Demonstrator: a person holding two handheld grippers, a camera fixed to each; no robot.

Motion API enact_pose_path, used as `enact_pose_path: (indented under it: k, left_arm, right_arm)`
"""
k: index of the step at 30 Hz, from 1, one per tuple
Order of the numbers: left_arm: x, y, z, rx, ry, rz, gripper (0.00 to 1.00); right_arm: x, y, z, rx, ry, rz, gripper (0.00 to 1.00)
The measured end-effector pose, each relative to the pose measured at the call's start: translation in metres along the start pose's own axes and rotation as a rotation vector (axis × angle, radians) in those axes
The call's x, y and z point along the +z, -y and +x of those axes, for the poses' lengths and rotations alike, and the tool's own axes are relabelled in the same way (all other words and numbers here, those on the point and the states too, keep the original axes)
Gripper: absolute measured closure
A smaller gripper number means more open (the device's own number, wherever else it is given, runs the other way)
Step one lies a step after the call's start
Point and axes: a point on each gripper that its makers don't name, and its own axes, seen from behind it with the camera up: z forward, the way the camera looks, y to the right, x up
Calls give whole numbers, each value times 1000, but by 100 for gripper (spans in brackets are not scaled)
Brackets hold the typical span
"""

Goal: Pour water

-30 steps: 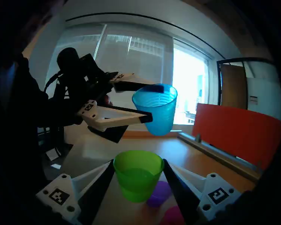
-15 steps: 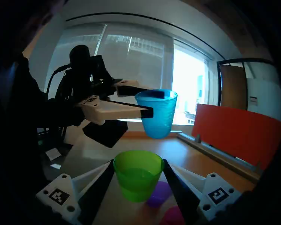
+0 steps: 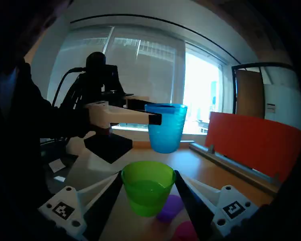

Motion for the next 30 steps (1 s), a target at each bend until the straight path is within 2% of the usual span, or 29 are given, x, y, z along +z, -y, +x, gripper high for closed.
enact_pose_path:
  k: [3,8,17,30]
  left_arm:
    - [-1,4,1,-21,-3,4,15]
    - [-2,6,1,0,-2,7,15]
    - [-1,7,-15,-36,12,16,15]
    - [-11,4,-43,-69,59,13,14]
  right_arm:
    - [0,0,0,-1,-1,0,6]
    - [0,1,1,-1,2,2,6]
    - [-3,2,-1,10,16,7,6]
    - [-16,-1,-12,26,49,-5,6]
